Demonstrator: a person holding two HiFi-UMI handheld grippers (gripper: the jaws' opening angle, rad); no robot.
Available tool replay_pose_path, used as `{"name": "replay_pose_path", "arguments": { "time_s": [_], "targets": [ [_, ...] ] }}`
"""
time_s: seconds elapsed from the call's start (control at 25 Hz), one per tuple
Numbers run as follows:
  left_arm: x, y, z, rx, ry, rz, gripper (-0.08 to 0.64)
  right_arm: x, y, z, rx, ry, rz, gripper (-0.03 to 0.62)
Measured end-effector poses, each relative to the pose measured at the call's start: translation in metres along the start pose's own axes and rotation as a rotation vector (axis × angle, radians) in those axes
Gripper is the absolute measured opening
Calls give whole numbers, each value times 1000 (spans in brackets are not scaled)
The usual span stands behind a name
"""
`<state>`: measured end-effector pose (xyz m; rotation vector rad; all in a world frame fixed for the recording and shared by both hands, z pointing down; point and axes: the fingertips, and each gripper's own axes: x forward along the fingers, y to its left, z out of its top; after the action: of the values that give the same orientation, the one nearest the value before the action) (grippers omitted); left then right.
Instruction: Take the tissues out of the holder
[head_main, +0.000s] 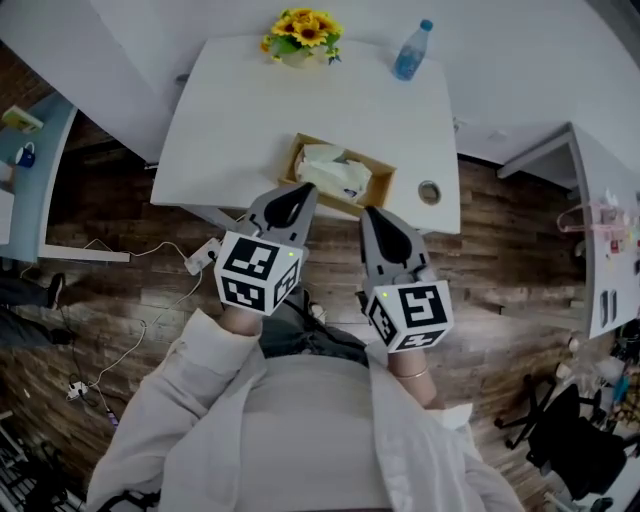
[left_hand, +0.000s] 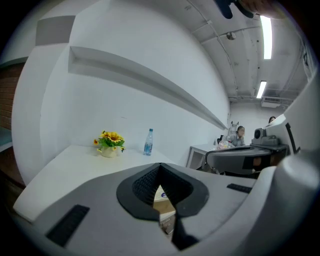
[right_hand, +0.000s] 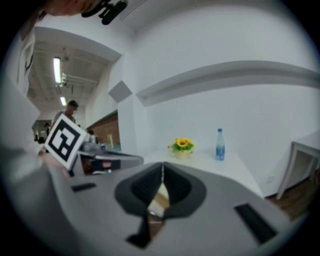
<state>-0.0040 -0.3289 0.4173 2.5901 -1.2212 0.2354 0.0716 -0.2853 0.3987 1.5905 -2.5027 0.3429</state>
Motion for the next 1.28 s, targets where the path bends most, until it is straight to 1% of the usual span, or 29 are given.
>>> {"name": "replay_pose_path", "arguments": {
  "time_s": [0.12,0.28,0.44,0.6,0.72,0.84,0.92,1.04,1.28],
  "targets": [
    [11,11,-2,28,30,-22,18,16,-5,0,11,10,-14,11],
    [18,24,-8,96,73,-66,18,31,-2,-1,17,22,-17,11],
    [30,37,-10,156,104,-119,20,49,-5,-2,25,32,-43,11],
    [42,45,-11,204,117,-142,18,61,-10,-3,37,43,-67,11],
    [49,43,-16,242,132,-185,20,67,-13,-5,56,43,-91,11],
    [51,40,-21,235,138,-229,20,68,-13,-10,75,63,-99,11],
    [54,41,-21,226,139,-240,20,68,-15,-13,74,75,-108,11],
    [56,41,-23,229,147,-245,20,70,-15,-17,81,86,-104,11],
    [61,46,-27,245,190,-244,20,77,-8,-19,96,114,-63,11]
  ]
}}
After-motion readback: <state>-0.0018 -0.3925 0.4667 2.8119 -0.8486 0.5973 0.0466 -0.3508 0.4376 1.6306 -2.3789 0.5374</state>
